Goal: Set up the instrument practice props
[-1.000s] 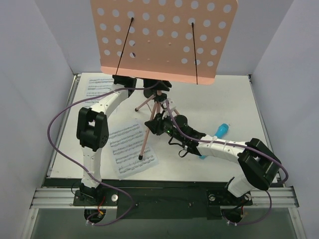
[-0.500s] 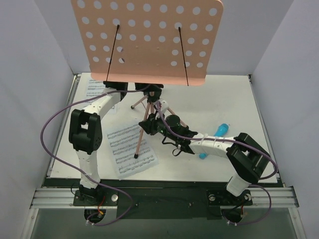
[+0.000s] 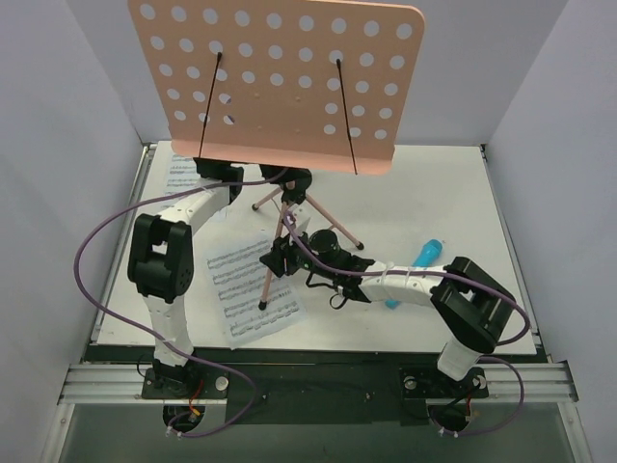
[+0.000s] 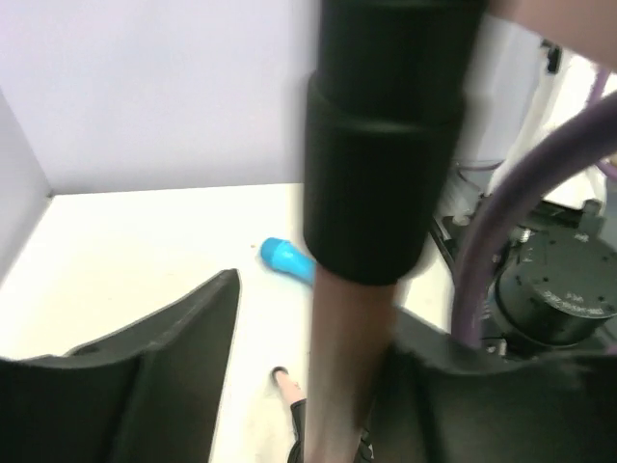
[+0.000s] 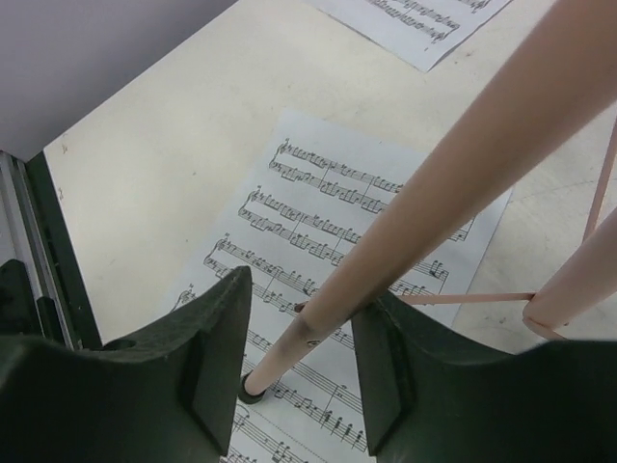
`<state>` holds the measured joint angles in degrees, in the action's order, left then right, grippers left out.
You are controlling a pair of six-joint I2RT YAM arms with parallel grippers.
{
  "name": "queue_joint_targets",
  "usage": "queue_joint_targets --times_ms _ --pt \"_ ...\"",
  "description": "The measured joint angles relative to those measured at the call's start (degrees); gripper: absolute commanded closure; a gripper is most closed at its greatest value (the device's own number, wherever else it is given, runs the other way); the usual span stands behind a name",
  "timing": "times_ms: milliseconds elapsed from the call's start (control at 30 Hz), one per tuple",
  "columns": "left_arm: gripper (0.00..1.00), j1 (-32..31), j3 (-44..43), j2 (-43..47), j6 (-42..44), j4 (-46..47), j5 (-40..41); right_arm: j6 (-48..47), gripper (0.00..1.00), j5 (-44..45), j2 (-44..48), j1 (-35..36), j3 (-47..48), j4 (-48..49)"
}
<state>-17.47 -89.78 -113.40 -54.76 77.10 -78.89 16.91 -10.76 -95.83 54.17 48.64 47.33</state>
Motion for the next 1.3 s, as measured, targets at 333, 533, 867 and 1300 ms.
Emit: queue_joint_targets --times_ms 333,533,867,1300 --pt "0.14 0.04 5.73 1.73 3.65 2.12 6.62 -3.76 0.44 -1.66 3.87 1.84 -1.57 -5.29" --pt "0.13 0.11 12.61 2.95 6.01 1.29 10.05 -3.48 0.40 -5.20 9.35 4.83 -8.24 -12.02" --pt "0.11 1.07 24.57 8.72 8.02 -0.98 13.00 -2.56 0.39 -2.95 24.00 1.66 -16.26 -15.02" --pt "0.10 3.21 46.40 30.73 16.33 -7.91 27.06 0.46 0.46 6.47 36.89 -6.58 -21.05 -18.16"
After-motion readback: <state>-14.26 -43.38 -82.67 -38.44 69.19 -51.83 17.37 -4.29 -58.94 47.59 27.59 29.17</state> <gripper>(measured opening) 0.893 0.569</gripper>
